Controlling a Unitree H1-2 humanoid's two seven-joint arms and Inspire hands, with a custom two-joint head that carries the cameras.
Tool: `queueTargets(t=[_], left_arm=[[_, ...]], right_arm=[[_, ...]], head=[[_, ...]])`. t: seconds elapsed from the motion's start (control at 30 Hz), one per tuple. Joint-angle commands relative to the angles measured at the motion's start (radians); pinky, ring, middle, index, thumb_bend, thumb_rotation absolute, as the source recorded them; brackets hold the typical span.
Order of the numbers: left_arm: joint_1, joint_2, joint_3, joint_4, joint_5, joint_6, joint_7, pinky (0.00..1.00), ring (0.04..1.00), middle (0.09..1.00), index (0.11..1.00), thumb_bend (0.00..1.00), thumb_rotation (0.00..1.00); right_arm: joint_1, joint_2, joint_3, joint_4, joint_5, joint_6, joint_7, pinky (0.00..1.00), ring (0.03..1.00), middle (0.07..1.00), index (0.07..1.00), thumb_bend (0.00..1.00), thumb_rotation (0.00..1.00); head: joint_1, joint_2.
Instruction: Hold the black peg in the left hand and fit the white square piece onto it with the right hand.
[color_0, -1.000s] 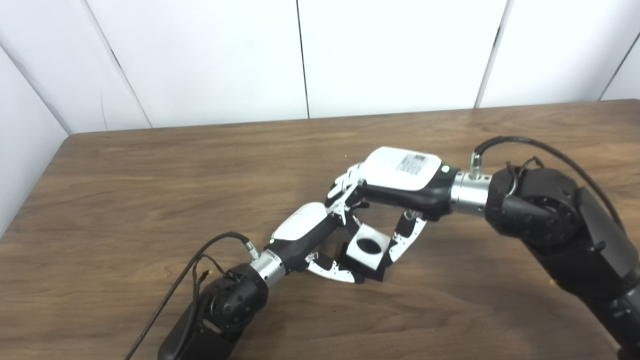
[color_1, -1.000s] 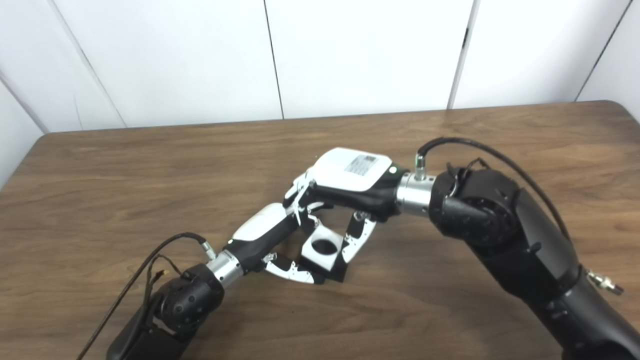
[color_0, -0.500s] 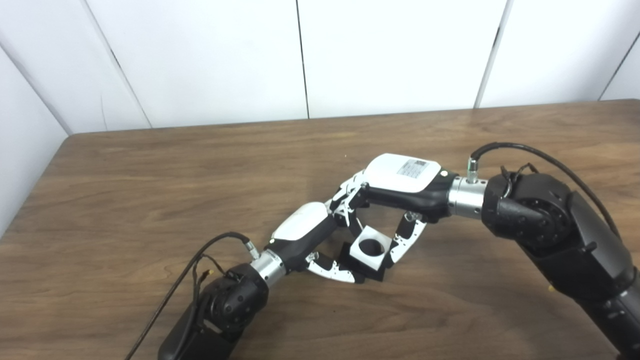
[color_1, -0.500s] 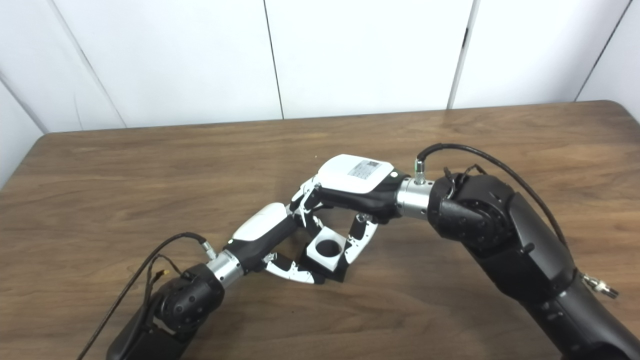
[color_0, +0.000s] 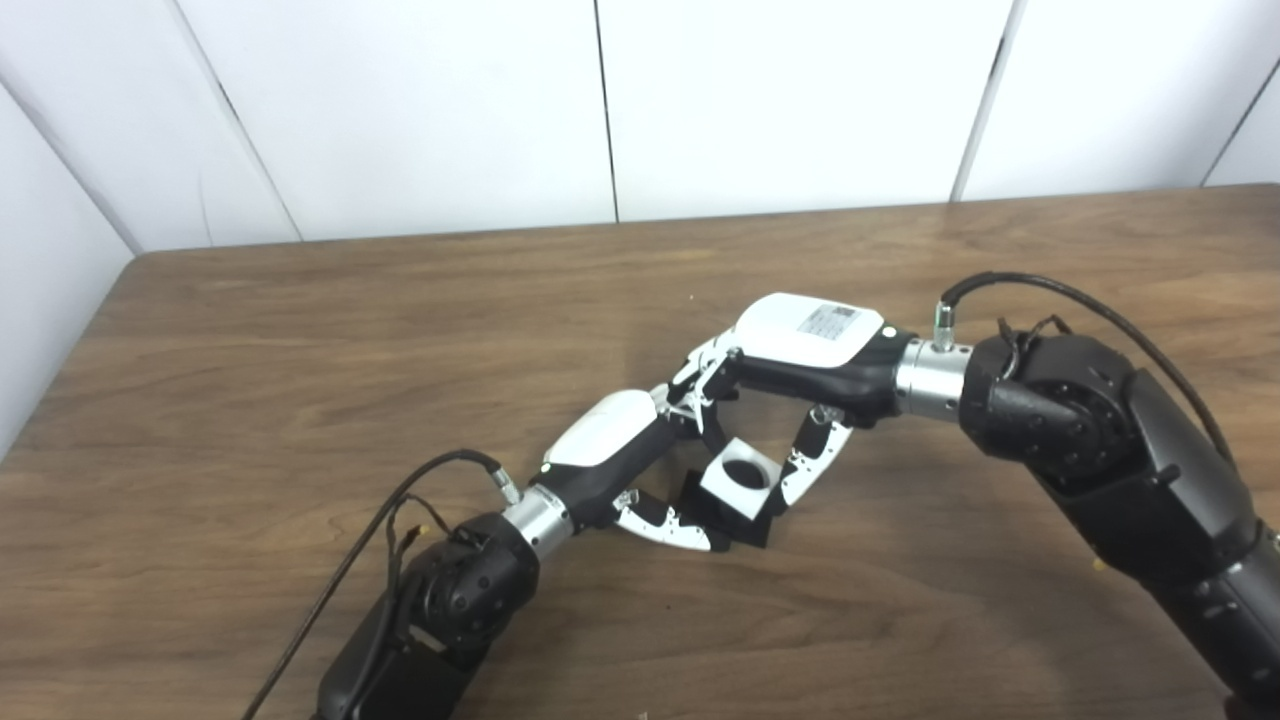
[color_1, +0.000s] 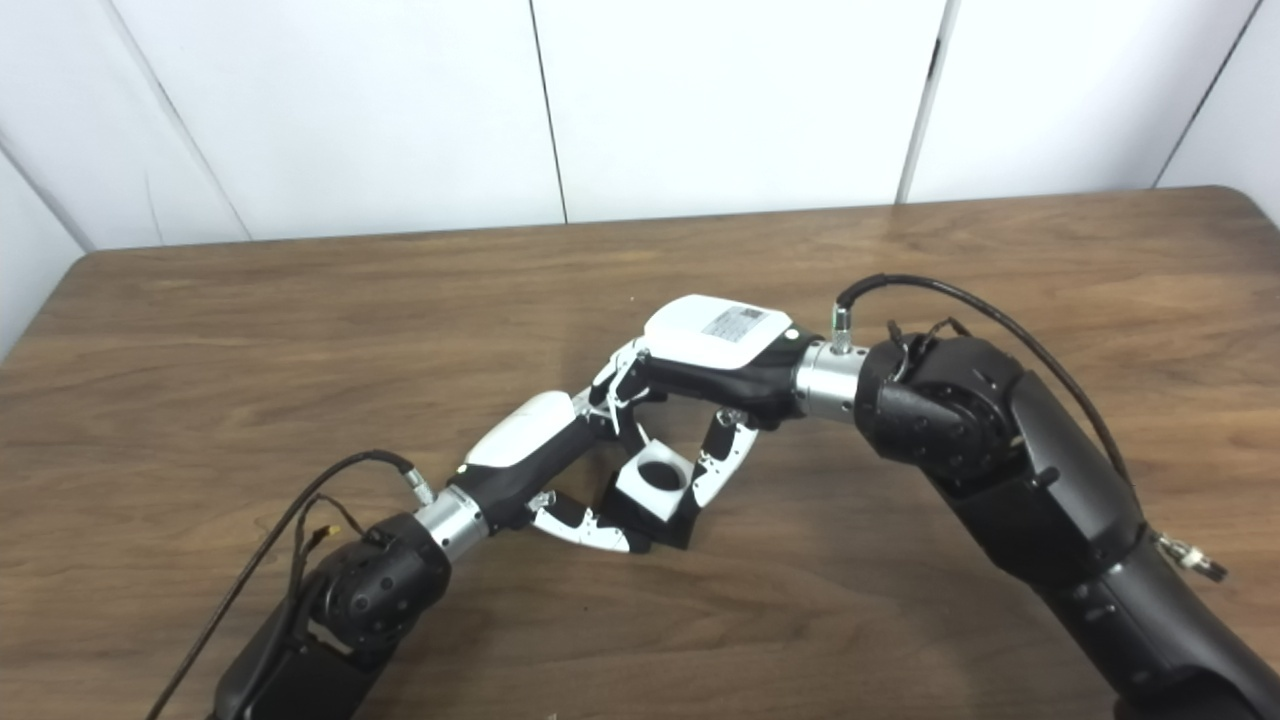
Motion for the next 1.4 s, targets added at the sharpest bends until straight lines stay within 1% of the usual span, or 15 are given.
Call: queueTargets(t=[0.0,0.2,0.27,0.47,0.63,0.87,0.97,1.0,1.03,1.07,1.1,1.13,1.23,1.27,1.37], left_arm=[[0.011,0.007,-0.026,0.017,0.044,0.015,-0.027,1.0,1.0,0.948,0.491,0.52,0.07],[0.01,0.009,-0.028,0.011,0.049,0.023,-0.033,1.0,1.0,0.95,0.491,0.52,0.07],[0.01,0.009,-0.028,0.013,0.047,0.016,-0.028,1.0,1.0,0.948,0.491,0.52,0.08],[0.009,0.009,-0.029,0.018,0.051,0.005,-0.019,0.99,1.0,0.949,0.491,0.52,0.08],[0.005,0.009,-0.032,0.021,0.054,0.008,-0.02,0.98,1.0,0.944,0.491,0.52,0.08],[0.001,0.007,-0.035,0.023,0.061,0.013,-0.019,0.97,1.0,0.939,0.492,0.52,0.08],[0.001,0.008,-0.035,0.021,0.06,0.016,-0.019,0.97,1.0,0.946,0.492,0.52,0.08],[0.002,0.008,-0.034,0.018,0.057,0.021,-0.023,0.97,1.0,0.947,0.492,0.52,0.08],[0.002,0.009,-0.033,0.015,0.055,0.027,-0.027,0.98,1.0,0.941,0.493,0.52,0.08],[0.003,0.009,-0.033,0.013,0.054,0.03,-0.03,0.99,1.0,0.94,0.493,0.52,0.08],[0.004,0.009,-0.031,0.009,0.05,0.036,-0.034,0.99,1.0,0.94,0.493,0.52,0.08],[0.005,0.009,-0.03,0.006,0.048,0.04,-0.036,1.0,1.0,0.946,0.493,0.52,0.08],[0.005,0.011,-0.029,0.009,0.04,0.034,-0.036,1.0,1.0,0.95,0.492,0.52,0.07],[0.005,0.012,-0.029,0.011,0.04,0.03,-0.034,1.0,1.0,0.949,0.492,0.52,0.07],[0.004,0.015,-0.028,0.012,0.038,0.031,-0.037,1.0,1.0,0.947,0.492,0.52,0.07]], right_arm=[[-0.038,0.003,-0.022,0.01,-0.002,-0.015,-0.038,0.84,0.846,0.807,0.482,0.52,0.14],[-0.02,0.033,-0.03,0.049,-0.006,-0.023,-0.081,0.83,0.839,0.802,0.481,0.52,0.14],[-0.015,0.043,-0.027,0.055,-0.014,-0.02,-0.088,0.83,0.841,0.804,0.482,0.51,0.14],[-0.004,0.059,-0.023,0.036,-0.022,0.005,-0.074,0.86,0.856,0.813,0.483,0.51,0.14],[-0.004,0.063,-0.02,0.023,-0.019,0.007,-0.07,0.87,0.859,0.814,0.483,0.51,0.14],[-0.011,0.058,0.001,-0.027,-0.021,0.016,-0.023,0.87,0.86,0.815,0.484,0.51,0.14],[-0.015,0.052,0.005,-0.039,-0.031,0.041,0.007,0.88,0.872,0.828,0.487,0.52,0.15],[-0.019,0.046,0.007,-0.044,-0.041,0.06,0.026,0.89,0.873,0.83,0.488,0.52,0.15],[-0.023,0.04,0.01,-0.049,-0.049,0.076,0.044,0.89,0.886,0.853,0.535,0.58,0.18],[-0.026,0.036,0.012,-0.053,-0.054,0.087,0.057,0.89,0.891,0.865,0.618,0.7,0.24],[-0.03,0.03,0.012,-0.059,-0.057,0.109,0.076,0.88,0.894,0.871,0.661,0.76,0.27],[-0.032,0.026,0.013,-0.063,-0.058,0.123,0.087,0.89,0.904,0.893,0.761,0.86,0.31],[-0.029,0.018,0.007,-0.066,-0.053,0.145,0.102,0.89,0.916,0.922,0.873,0.96,0.33],[-0.027,0.015,0.004,-0.066,-0.05,0.146,0.103,0.89,0.919,0.93,0.904,0.98,0.34],[-0.027,0.01,-0.002,-0.067,-0.049,0.15,0.109,0.88,0.927,0.946,0.946,0.99,0.35]], head=[[0.001,0.001],[0.002,0.005],[0.002,0.005],[0.005,0.009],[0.006,0.011],[0.006,0.01],[0.007,0.011],[0.006,0.011],[0.006,0.011],[0.006,0.011],[0.006,0.013],[0.006,0.013],[0.004,0.014],[0.003,0.014],[0.0,0.014]])
